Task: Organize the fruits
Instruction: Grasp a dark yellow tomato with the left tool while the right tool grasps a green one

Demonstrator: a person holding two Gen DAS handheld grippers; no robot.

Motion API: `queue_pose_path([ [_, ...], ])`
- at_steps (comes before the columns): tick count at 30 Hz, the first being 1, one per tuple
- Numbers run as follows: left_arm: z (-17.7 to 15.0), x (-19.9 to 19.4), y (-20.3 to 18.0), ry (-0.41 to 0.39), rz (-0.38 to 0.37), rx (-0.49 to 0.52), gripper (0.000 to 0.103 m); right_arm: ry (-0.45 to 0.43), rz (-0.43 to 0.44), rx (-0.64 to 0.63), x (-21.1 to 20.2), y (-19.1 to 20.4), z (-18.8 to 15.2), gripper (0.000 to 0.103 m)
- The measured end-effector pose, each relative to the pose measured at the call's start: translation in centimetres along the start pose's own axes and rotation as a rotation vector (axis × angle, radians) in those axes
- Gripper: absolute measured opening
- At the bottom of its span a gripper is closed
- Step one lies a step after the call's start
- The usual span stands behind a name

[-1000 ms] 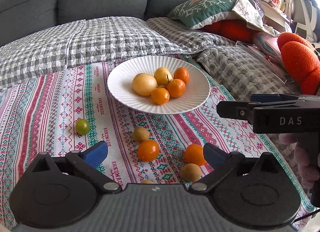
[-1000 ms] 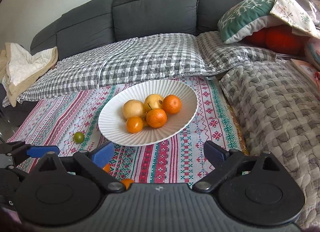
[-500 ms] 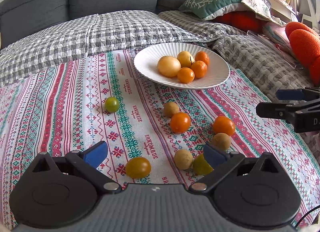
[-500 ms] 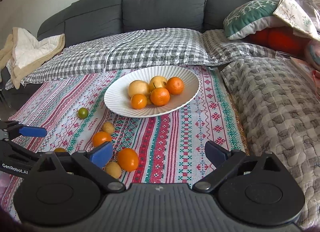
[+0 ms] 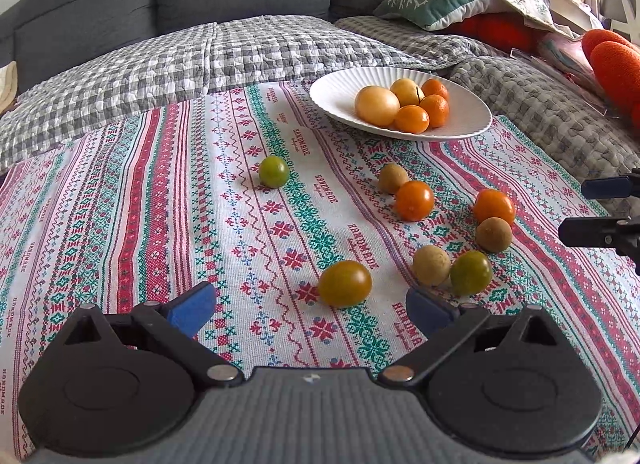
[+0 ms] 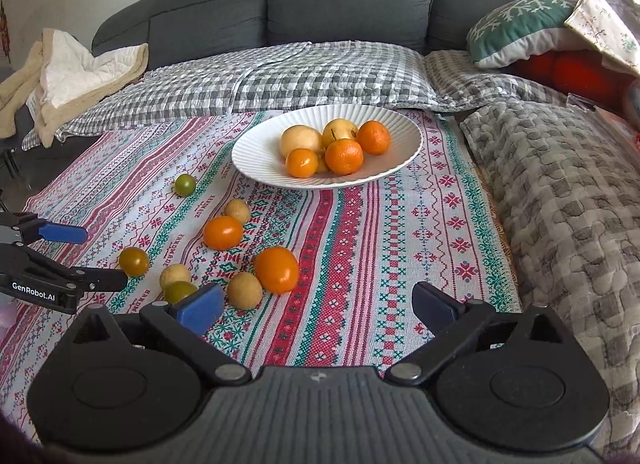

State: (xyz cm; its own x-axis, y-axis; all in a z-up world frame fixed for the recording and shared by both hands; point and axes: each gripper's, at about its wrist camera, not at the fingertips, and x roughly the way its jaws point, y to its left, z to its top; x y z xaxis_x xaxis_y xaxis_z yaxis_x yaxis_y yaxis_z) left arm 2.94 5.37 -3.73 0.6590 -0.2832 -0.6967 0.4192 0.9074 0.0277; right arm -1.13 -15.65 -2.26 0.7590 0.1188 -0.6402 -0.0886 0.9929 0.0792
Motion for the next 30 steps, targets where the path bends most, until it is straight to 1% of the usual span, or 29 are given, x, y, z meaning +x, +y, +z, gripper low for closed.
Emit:
queue_pose_path([
  [2, -0.8, 0.1, 0.1, -0.036, -0.011, 0.026, 0.099, 0.008, 0.037, -0.034, 0.1, 0.8, -0.5, 0.100],
  [4, -1.3, 0.6, 0.4, -0.038, -0.026, 0.023, 0.097, 0.012, 0.072, -0.068, 0.1, 1.6, -1.1, 0.100],
  [6, -1.8, 0.9, 0.7, -0.037, -0.056, 0.018, 0.094, 0.013, 0.109, -0.100, 0.2, 2.4, -1.7, 0.100],
  [10, -2.2, 0.9, 0.2, -0.055, -0.065, 0.066, 0.089, 0.030, 0.165, -0.143, 0.7, 3.8, -2.6, 0.100],
  [11, -2.2, 0.9, 0.1, -0.057, -0.072, 0.069, 0.086, 0.039, 0.178, -0.152, 0.9, 4.1, -2.7, 0.100],
  [14, -2.1, 0.9, 0.0, -0.062, -0.090, 0.070, 0.079, 0.063, 0.202, -0.170, 1.6, 5.0, -3.0, 0.098],
  [19, -2.0, 1.1, 0.0, -0.069, -0.117, 0.063, 0.069, 0.049, 0.216, -0.209, 2.2, 6.4, -3.4, 0.096],
  [22, -1.8, 1.2, 0.0, -0.072, -0.126, 0.059, 0.063, 0.041, 0.218, -0.218, 2.5, 6.7, -3.1, 0.091],
  [30, -1.5, 1.4, 0.2, -0.071, -0.121, 0.036, 0.051, 0.025, 0.209, -0.201, 3.3, 7.0, -2.3, 0.074],
])
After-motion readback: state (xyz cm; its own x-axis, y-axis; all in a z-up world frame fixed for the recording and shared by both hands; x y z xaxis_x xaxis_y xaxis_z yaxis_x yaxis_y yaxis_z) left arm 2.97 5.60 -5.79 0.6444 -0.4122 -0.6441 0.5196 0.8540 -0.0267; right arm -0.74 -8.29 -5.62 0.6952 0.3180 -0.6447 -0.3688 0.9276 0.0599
